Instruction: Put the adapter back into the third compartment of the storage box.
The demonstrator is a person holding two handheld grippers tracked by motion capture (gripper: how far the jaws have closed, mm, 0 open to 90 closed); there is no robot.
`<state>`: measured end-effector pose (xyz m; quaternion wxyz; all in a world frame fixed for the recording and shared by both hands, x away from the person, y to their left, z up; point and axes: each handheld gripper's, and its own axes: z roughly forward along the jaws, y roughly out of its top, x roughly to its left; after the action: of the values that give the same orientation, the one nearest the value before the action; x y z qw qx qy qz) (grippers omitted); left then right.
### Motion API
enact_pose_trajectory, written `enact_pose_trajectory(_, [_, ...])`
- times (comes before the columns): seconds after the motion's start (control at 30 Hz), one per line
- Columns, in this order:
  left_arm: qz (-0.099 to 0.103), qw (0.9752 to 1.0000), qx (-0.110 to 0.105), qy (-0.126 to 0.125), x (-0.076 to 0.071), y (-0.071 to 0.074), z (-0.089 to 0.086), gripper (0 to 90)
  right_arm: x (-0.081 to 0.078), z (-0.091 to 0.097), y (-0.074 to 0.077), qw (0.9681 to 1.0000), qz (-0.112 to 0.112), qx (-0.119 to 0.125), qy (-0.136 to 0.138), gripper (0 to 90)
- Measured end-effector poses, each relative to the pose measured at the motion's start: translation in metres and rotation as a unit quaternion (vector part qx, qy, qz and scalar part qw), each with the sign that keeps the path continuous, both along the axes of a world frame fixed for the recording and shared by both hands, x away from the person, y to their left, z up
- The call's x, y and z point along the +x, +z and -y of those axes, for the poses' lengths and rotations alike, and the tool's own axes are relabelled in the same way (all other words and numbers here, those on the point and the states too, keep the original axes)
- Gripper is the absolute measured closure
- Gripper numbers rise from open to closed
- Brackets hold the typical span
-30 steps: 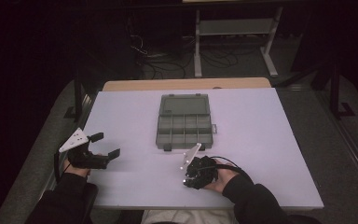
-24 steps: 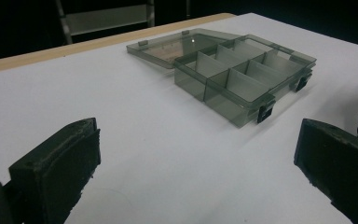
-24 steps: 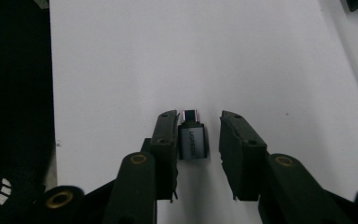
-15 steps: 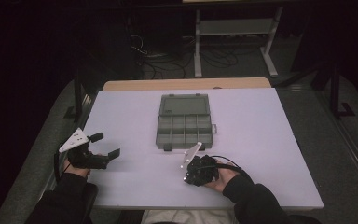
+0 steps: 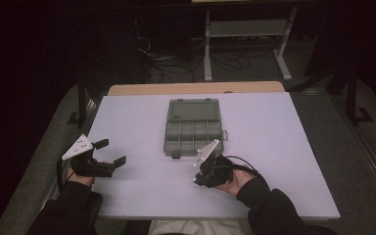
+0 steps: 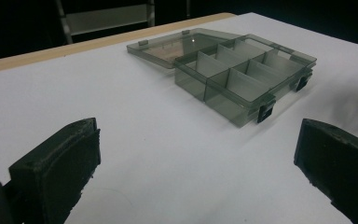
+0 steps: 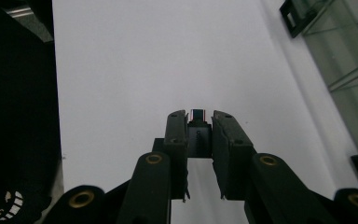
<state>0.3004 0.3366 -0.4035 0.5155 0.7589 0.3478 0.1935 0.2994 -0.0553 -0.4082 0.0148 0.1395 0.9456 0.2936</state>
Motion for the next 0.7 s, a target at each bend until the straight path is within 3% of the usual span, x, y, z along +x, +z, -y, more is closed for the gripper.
enact_pose_trajectory(0.3, [0.000,1.0000,-0.001,0.001,0.000,0.000,0.000,0.0,0.006,0.001,0.016,0.9998,0.016,0.010,-0.006,75.0])
enact_pose_trajectory(0.7, [0.000,1.0000,-0.001,0.000,0.000,0.000,0.000,0.0,0.016,-0.002,0.030,0.9997,0.021,0.010,-0.008,75.0])
